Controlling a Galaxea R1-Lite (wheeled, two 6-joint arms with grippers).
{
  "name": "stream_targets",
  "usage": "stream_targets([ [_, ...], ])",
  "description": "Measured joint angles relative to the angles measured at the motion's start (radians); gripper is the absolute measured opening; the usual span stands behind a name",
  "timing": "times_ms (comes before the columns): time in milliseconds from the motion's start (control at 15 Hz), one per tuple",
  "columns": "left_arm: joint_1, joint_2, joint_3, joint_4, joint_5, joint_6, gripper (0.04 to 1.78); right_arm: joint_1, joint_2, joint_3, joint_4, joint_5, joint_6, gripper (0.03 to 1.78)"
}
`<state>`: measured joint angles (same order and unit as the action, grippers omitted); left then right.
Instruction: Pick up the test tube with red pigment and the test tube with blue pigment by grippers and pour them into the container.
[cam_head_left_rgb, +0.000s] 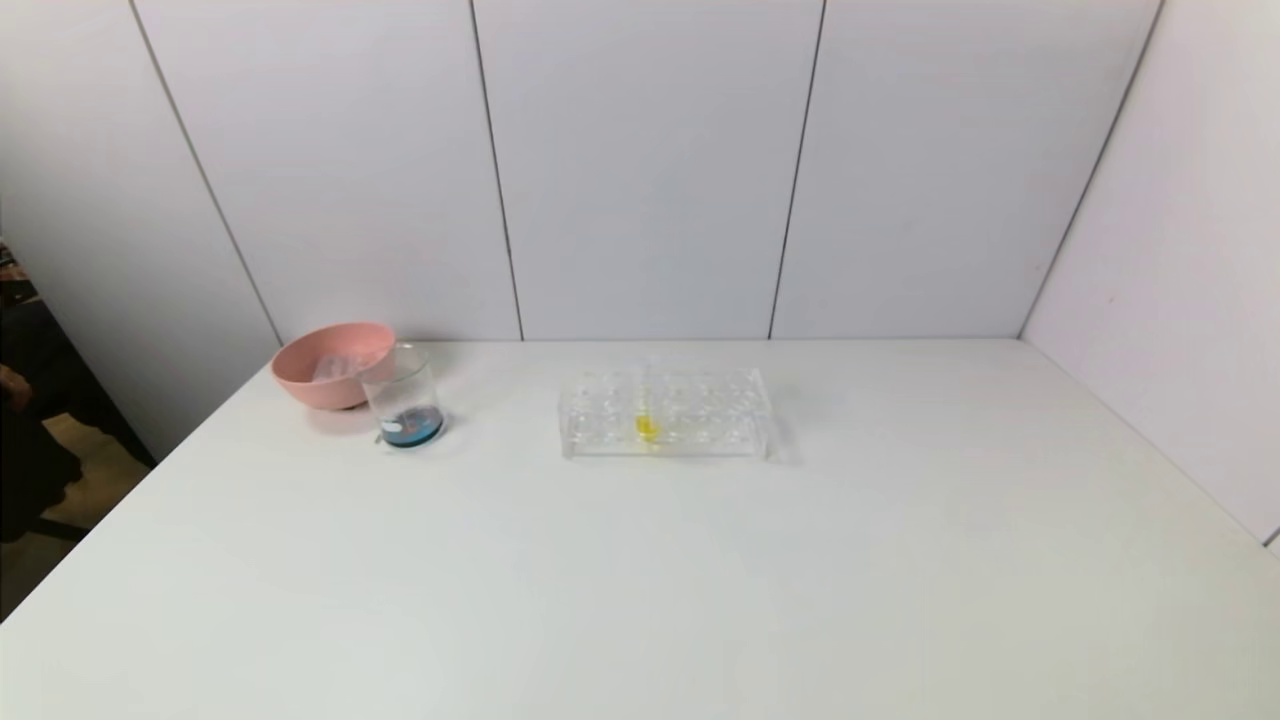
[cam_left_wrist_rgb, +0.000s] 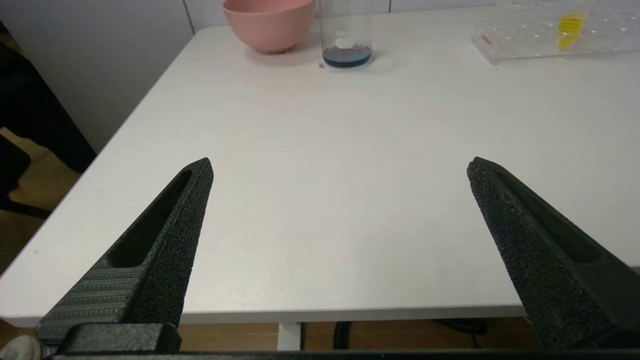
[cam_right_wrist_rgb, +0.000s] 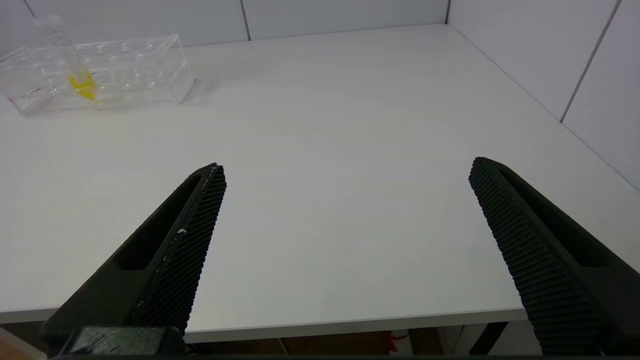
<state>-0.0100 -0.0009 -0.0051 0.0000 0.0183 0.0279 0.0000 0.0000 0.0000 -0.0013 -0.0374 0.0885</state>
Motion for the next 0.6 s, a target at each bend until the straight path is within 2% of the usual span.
stream_targets([
  [600,0.001,-0.001,0.005,-0.002,0.001,-0.042,1.78,0.0,0.0,0.0,-0.001,0.0,0.003,1.77],
])
